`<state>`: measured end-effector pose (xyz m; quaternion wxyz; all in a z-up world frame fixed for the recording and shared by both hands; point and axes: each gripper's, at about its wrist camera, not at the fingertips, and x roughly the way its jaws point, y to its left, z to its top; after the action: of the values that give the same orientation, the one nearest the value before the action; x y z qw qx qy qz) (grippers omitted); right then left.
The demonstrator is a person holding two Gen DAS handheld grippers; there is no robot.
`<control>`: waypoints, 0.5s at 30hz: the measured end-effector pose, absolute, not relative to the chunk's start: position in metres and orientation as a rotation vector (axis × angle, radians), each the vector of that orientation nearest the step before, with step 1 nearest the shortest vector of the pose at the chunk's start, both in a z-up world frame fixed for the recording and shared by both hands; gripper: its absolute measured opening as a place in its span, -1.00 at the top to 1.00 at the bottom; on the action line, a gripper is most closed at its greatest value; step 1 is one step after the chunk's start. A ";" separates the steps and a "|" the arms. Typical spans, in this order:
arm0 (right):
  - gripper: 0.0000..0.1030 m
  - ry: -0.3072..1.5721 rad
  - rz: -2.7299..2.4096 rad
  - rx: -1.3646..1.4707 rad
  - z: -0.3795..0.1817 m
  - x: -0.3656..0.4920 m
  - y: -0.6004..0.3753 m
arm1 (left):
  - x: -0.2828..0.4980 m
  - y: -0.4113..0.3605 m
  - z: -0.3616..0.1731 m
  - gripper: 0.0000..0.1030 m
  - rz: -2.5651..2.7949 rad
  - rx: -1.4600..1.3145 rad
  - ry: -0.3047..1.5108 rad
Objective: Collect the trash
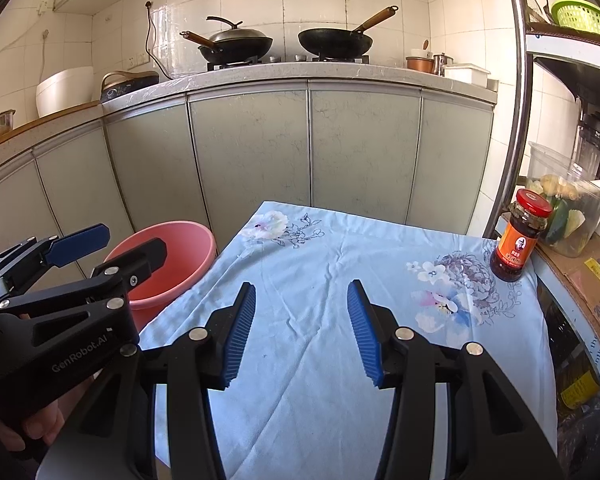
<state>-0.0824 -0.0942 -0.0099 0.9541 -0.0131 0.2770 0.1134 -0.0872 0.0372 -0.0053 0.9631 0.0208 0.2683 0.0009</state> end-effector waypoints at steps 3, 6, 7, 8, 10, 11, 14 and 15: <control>0.06 0.565 0.229 -0.024 -0.012 -0.082 -0.096 | -0.087 0.036 -0.008 -0.23 0.000 0.045 0.547; 0.06 0.569 0.227 -0.023 -0.014 -0.081 -0.096 | -0.086 0.035 -0.008 -0.23 0.001 0.046 0.545; 0.06 0.568 0.227 -0.023 -0.014 -0.081 -0.096 | -0.086 0.035 -0.009 -0.23 0.001 0.048 0.544; 0.06 0.569 0.227 -0.022 -0.014 -0.081 -0.096 | -0.085 0.035 -0.009 -0.23 0.000 0.050 0.544; 0.06 0.570 0.226 -0.018 -0.015 -0.080 -0.098 | -0.085 0.034 -0.009 -0.23 -0.001 0.052 0.547; 0.06 0.571 0.225 -0.017 -0.015 -0.080 -0.098 | -0.084 0.034 -0.009 -0.23 -0.001 0.052 0.550; 0.06 0.574 0.224 -0.016 -0.016 -0.079 -0.099 | -0.083 0.034 -0.011 -0.23 -0.001 0.051 0.559; 0.06 0.575 0.224 -0.016 -0.015 -0.078 -0.099 | -0.082 0.034 -0.011 -0.23 -0.002 0.050 0.561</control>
<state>-0.0783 -0.0986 -0.0153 0.9528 -0.0079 0.2829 0.1101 -0.0825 0.0340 -0.0108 0.9606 0.0247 0.2768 -0.0011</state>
